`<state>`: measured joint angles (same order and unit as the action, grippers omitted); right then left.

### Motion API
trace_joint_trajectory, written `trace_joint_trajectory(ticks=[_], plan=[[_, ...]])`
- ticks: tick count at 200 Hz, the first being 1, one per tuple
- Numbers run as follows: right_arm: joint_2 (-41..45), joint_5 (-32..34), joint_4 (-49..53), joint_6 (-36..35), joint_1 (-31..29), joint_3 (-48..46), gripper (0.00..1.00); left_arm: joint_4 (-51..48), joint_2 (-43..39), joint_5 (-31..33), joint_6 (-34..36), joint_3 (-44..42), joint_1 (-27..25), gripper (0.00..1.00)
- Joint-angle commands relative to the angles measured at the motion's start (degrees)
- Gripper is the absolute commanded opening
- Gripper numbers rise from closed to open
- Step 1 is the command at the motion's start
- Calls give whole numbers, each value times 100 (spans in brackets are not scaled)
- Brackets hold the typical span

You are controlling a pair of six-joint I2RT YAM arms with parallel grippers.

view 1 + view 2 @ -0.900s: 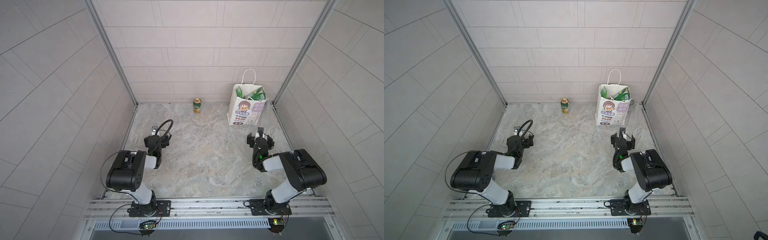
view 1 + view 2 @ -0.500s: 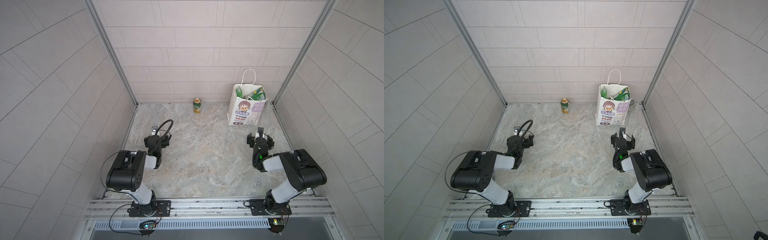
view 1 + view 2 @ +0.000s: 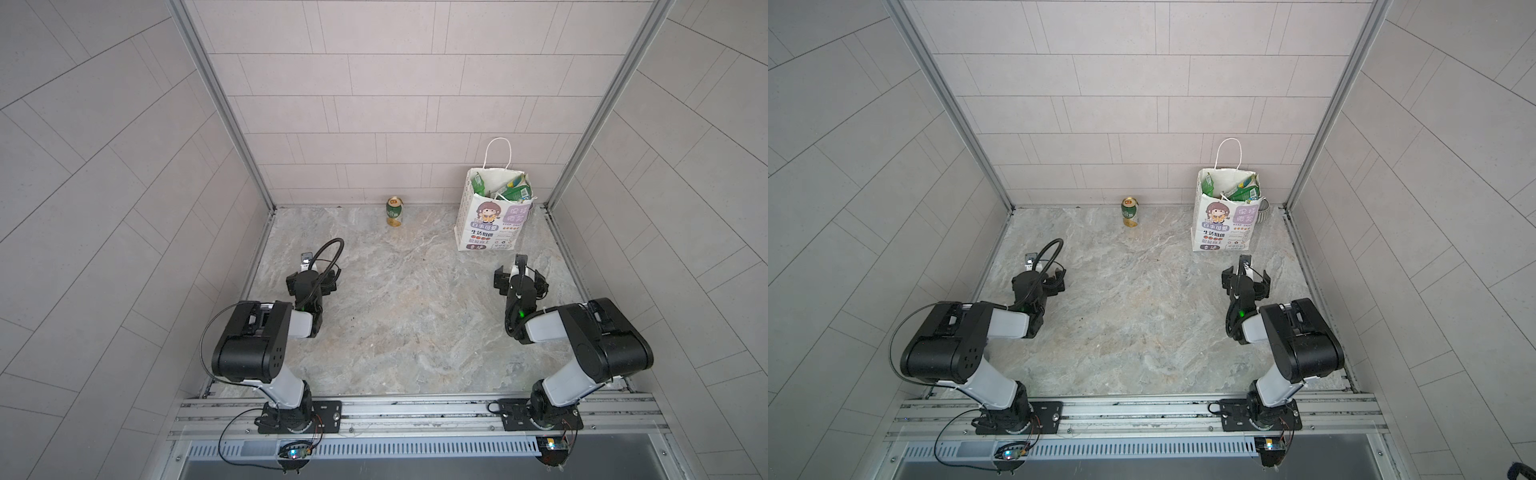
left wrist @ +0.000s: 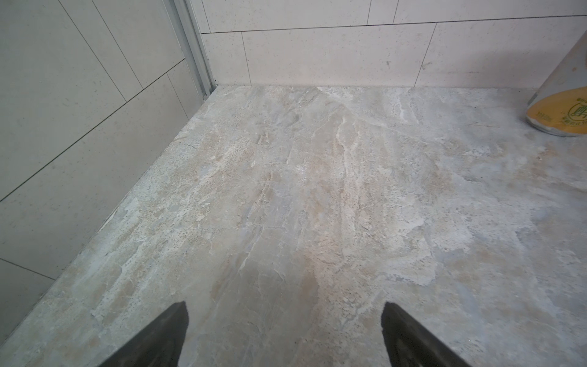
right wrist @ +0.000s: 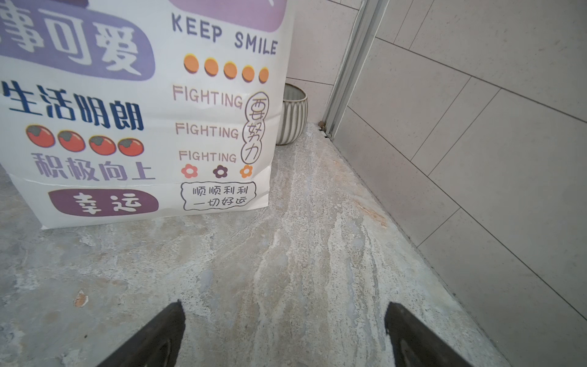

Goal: Take the snacks out of the paper bag

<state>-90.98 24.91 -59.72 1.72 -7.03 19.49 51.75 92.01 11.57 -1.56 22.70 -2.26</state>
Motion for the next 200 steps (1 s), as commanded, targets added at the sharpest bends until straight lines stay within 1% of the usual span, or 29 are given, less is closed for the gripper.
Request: trace_joint_trajectory(ticks=[1, 11, 30, 40, 47, 53, 62, 67, 75, 87, 106, 119, 122, 126, 132, 137, 140, 144, 149, 153, 157, 164, 168, 170, 174, 185, 192, 197, 200], plan=[[-26, 111, 13, -44, -9, 9, 99, 38, -103, -35, 4, 33, 26, 100], [-25, 110, -6, -46, -9, 2, 99, 106, -149, -57, 31, -16, 31, 100], [-38, 174, -105, -98, -48, -39, 99, 109, -473, 552, -149, -159, 0, 100], [-58, 472, -345, -183, -190, -120, 99, -54, -850, 662, -130, -265, -47, 100], [-85, 509, -608, -288, -263, -227, 99, -77, -1149, 841, -27, -367, -183, 100], [-111, 506, -780, -336, -279, -277, 99, -42, -1400, 1121, 90, -466, -332, 100], [-89, 516, -713, -323, -291, -278, 99, 90, -1766, 1453, 241, -564, -561, 100], [-83, 515, -699, -321, -293, -270, 99, 139, -2005, 1588, 177, -742, -663, 100], [-108, 522, -773, -333, -292, -283, 99, 201, -2455, 1339, -194, -916, -671, 100], [-76, 451, -904, -394, -307, -364, 99, -15, -3035, 890, -398, -948, -708, 100], [-12, 394, -1320, -475, -369, -610, 99, -1260, -3631, 752, -320, -465, -1032, 99], [23, 414, -1314, -524, -385, -598, 99, -1360, -3690, 724, -202, -260, -1309, 99], [57, 497, -1384, -572, -418, -621, 99, -1365, -3667, 709, -197, -205, -1365, 99], [171, 875, -1363, -671, -560, -625, 99, -1375, -3620, 639, -191, -126, -1416, 99], [410, 1728, -1186, -957, -897, -503, 99, -1386, -3522, 456, -171, 23, -1456, 98], [661, 2291, -907, -1237, -1189, -284, 99, -1383, -3428, 352, -187, 156, -1482, 98], [803, 2468, -700, -1335, -1298, -158, 99, -1386, -3350, 308, -216, 230, -1487, 97], [969, 2535, -478, -1407, -1385, 0, 99, -1386, -3299, 218, -289, 332, -1496, 97], [1161, 2541, -224, -1262, -1406, 188, 99, -1420, -3208, 77, -406, 478, -1501, 97], [1302, 2594, -9, -1004, -1400, 327, 99, -1463, -3128, -20, -495, 608, -1497, 97], [1435, 2755, 247, -627, -1398, 457, 99, -1526, -3047, -113, -611, 757, -1505, 97], [1675, 3106, 907, 247, -1395, 652, 99, -1720, -2850, -262, -831, 1064, -1513, 96], [1819, 3184, 1283, 726, -1329, 774, 99, -1883, -2722, -349, -975, 1270, -1525, 95], [1884, 3158, 1469, 963, -1269, 839, 99, -1957, -2646, -388, -1036, 1399, -1534, 95], [2040, 2877, 2004, 1381, -1160, 1017, 98, -2109, -2488, -497, -1134, 1639, -1561, 94], [2331, 1100, 3728, 2119, -685, 1796, 95, -2605, -2022, -800, -1274, 2334, -1700, 92], [2266, 312, 4525, 2494, -380, 2346, 91, -2968, -1694, -977, -1275, 2825, -1814, 91], [2163, -68, 4903, 2632, -234, 2670, 88, -3220, -1477, -1097, -1252, 3154, -1888, 89], [2103, -288, 5102, 2677, -149, 2869, 84, -3372, -1333, -1146, -1233, 3368, -1939, 89]])
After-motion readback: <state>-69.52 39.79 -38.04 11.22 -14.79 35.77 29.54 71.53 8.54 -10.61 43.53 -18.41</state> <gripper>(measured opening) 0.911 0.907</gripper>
